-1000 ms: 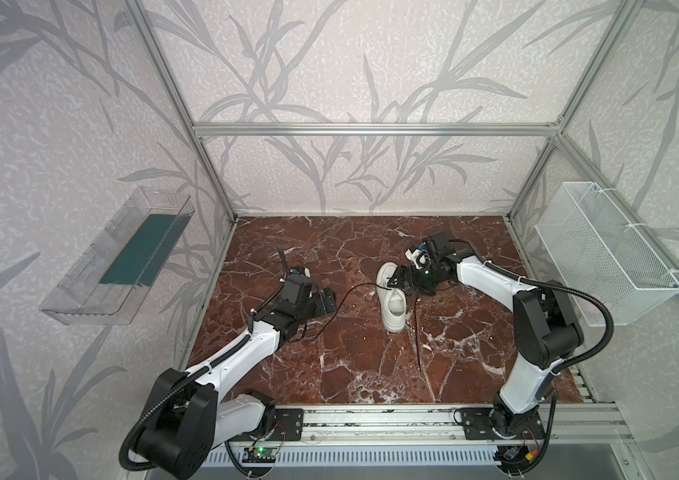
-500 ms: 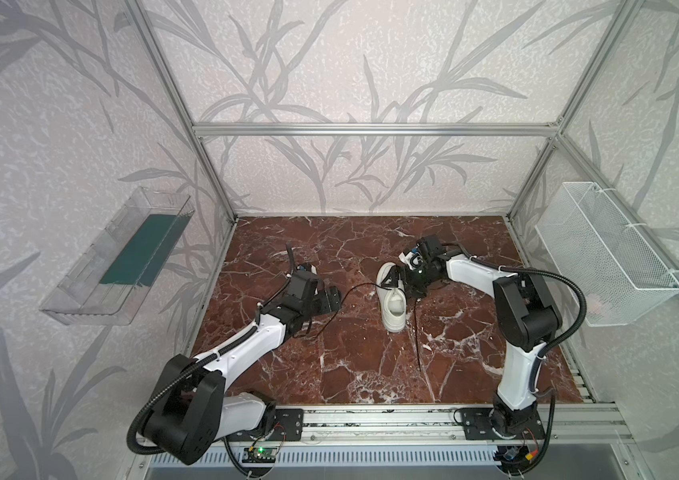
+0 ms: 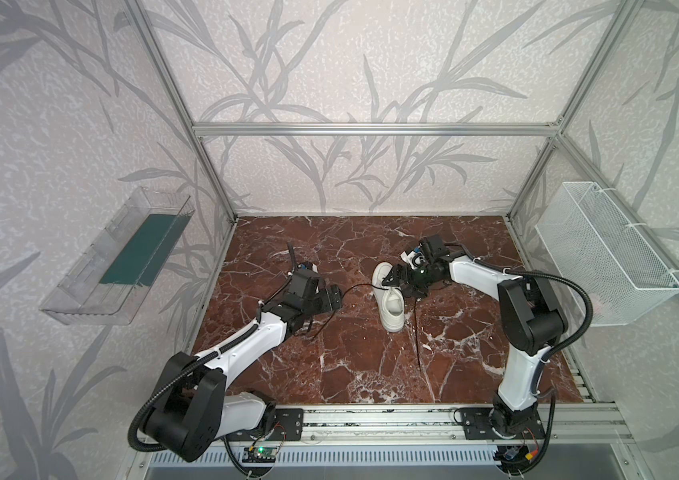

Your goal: Tie the shoes

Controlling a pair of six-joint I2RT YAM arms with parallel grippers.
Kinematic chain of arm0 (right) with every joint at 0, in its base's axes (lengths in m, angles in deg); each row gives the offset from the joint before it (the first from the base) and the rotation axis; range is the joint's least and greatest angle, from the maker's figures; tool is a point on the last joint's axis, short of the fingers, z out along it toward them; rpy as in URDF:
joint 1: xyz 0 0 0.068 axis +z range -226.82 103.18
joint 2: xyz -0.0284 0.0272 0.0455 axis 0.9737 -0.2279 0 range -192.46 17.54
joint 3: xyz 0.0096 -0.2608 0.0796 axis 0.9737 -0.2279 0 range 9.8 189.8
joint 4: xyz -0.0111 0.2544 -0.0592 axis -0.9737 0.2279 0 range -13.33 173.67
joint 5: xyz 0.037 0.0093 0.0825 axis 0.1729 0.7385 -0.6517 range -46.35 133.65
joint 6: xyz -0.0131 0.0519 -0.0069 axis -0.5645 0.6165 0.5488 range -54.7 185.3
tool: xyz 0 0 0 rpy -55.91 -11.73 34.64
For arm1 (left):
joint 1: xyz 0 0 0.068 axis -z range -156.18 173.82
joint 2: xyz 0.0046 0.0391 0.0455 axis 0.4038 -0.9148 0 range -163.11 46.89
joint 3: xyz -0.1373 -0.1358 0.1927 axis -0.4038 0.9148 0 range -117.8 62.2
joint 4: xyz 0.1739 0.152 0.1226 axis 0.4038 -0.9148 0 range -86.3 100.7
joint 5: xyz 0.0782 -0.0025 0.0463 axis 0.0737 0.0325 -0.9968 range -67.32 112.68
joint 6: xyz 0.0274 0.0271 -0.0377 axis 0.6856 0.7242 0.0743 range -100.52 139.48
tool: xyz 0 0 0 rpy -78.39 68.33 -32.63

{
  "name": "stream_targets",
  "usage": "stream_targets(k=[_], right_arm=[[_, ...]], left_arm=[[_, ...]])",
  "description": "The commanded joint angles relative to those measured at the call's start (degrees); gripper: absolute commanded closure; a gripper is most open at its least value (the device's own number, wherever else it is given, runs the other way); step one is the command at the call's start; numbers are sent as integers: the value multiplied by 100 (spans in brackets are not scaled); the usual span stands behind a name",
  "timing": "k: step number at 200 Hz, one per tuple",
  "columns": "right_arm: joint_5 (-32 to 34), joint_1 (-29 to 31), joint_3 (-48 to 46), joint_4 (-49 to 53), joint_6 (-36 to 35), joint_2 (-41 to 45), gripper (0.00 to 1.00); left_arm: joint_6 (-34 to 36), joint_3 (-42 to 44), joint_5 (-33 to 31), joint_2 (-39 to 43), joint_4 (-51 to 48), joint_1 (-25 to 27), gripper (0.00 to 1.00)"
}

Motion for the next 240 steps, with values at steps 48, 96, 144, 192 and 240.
stream_targets(k=[48,96,144,192,240], right_arm=[[-311,40,-968,-134,140,1092,2],[-915,50,-1142,-567,383,1195,2],[77,-160,-1210,171,264,1990,2],[1220,-171,-1313,1222,-176,2625,5],[-20,-33,-1864,112,390,2423,5]], left_arm=[[-71,-152,-65,-49,-91,64,2],[-58,-244,-15,-107,-107,74,2],[-112,-169,-22,114,-246,96,2],[-120,-202,85,98,-268,104,2],[-96,-210,87,80,-260,104,2]])
